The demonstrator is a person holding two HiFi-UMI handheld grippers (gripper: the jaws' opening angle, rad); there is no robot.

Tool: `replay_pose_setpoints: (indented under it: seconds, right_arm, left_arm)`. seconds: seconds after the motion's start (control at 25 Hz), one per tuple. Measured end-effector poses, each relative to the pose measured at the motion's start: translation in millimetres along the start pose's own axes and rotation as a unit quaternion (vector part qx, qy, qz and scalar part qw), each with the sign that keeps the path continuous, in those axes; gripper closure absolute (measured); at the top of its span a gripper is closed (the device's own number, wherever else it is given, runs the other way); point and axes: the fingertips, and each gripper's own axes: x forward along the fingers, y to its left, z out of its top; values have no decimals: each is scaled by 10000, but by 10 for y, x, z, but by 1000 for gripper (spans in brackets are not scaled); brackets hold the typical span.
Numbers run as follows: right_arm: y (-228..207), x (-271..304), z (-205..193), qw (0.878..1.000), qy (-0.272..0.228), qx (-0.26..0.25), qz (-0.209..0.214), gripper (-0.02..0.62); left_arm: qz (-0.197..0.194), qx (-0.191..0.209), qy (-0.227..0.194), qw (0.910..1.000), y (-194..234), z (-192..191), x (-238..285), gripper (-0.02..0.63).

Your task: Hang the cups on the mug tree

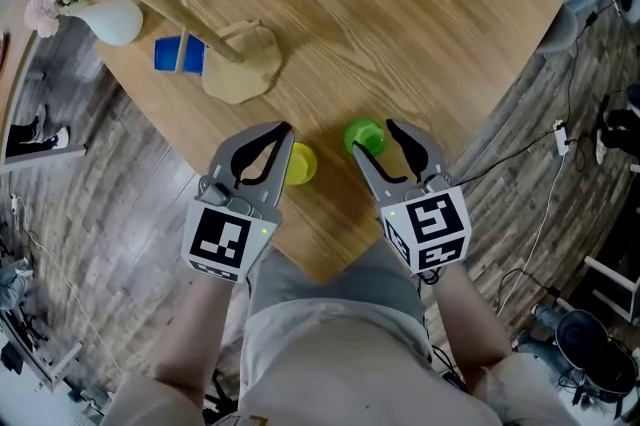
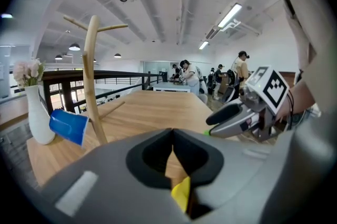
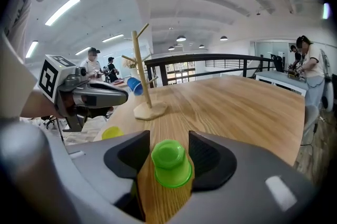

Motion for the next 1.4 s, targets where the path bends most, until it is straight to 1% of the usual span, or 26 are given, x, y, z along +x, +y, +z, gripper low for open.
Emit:
replay_pose_setpoints:
  seconds: [0.12,0.24,0.4,0.48,0.72,0.8,0.88,1.0,1.2,1.4]
  right_arm:
    - [34,62,-98,10000,83,-55,2,354]
    - [47,110,-195,9998,187,-92,-36,353]
    - [27,156,-291,9989,297,-296,-185,353]
    - [11,175,-301,9985,286,-400,-251,358]
    - [-11,157,-288,9991,193,-320,-218,360]
    - [-20,165,-275,9995,184,-200,-190,360]
    - [-18,156,-259,9997,187,-52,-134,362]
    - [7,105,-211,9998,185,1,-95,362]
    - [80,-37,-8,9999,100,-57,-93,362]
    - [196,-317,342,9998,-104,-191,-25,362]
  left_arm:
    - [-12,177,-52,9998,13,-82,34,603]
    - [-7,213,-30,9998,31,-157,47,604]
    - [221,-52,-23,9997,140,-225,12,604]
    - [332,-121,-30,9994,183,-239,8,603]
    - [246,-20,14,9997,127,-261,30,603]
    - [239,-14,10,9997,136,-258,31,603]
    - [235,79,20,9997,125,-238,27,603]
    - [231,287,75,9993,94,-190,-4,603]
    - [189,273,31,9994,75,-41,-124,603]
    - [233,250,-6,9994,62,186,-259,604]
